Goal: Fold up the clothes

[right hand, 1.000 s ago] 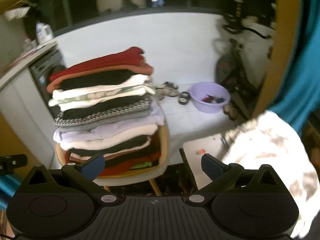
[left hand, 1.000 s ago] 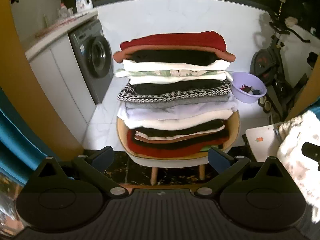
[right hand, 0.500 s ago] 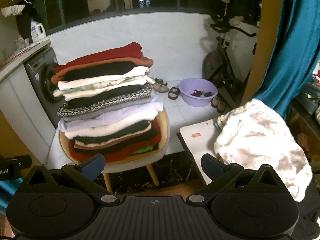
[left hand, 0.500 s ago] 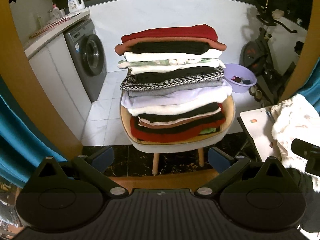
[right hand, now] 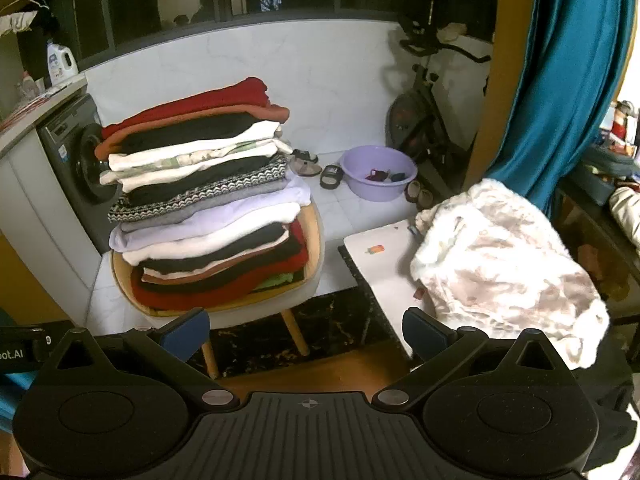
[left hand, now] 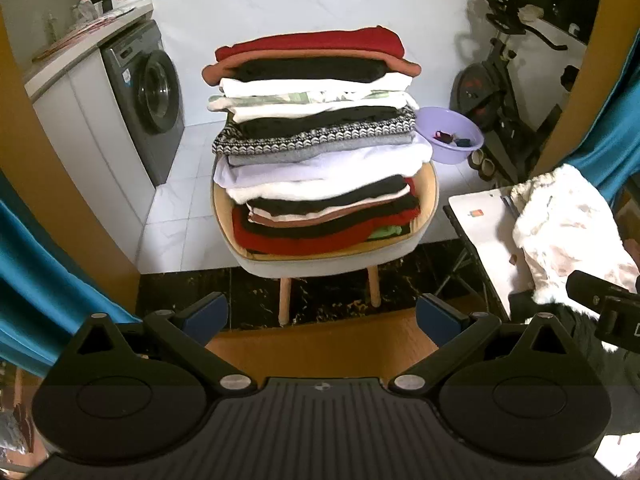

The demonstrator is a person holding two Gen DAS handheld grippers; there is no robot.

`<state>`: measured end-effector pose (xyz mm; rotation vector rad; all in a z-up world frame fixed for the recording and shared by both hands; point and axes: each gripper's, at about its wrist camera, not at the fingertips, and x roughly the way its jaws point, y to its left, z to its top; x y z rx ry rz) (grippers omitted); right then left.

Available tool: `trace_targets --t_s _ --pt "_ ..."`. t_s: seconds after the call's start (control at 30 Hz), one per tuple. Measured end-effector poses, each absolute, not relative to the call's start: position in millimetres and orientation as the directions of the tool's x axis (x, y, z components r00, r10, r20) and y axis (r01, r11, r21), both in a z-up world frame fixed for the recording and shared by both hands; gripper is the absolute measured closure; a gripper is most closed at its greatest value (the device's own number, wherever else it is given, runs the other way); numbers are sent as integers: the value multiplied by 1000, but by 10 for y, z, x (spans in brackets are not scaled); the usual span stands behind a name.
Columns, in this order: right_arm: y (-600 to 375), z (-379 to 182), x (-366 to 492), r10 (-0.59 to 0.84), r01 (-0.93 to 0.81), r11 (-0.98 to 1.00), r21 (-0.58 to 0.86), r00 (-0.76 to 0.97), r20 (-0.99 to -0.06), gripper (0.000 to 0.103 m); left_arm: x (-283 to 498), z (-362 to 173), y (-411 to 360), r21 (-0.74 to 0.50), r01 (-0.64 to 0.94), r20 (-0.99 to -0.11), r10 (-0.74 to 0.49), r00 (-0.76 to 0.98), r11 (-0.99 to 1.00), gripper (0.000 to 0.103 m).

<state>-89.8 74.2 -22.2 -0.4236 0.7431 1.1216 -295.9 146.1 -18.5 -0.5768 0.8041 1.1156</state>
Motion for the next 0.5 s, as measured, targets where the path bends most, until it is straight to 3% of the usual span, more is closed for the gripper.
trace_targets --t_s 0.5 --pt "692 -250 -826 635 -911 408 62 234 -736 1 -2892 -158 1433 -18 -924 -796 554 243 381 1"
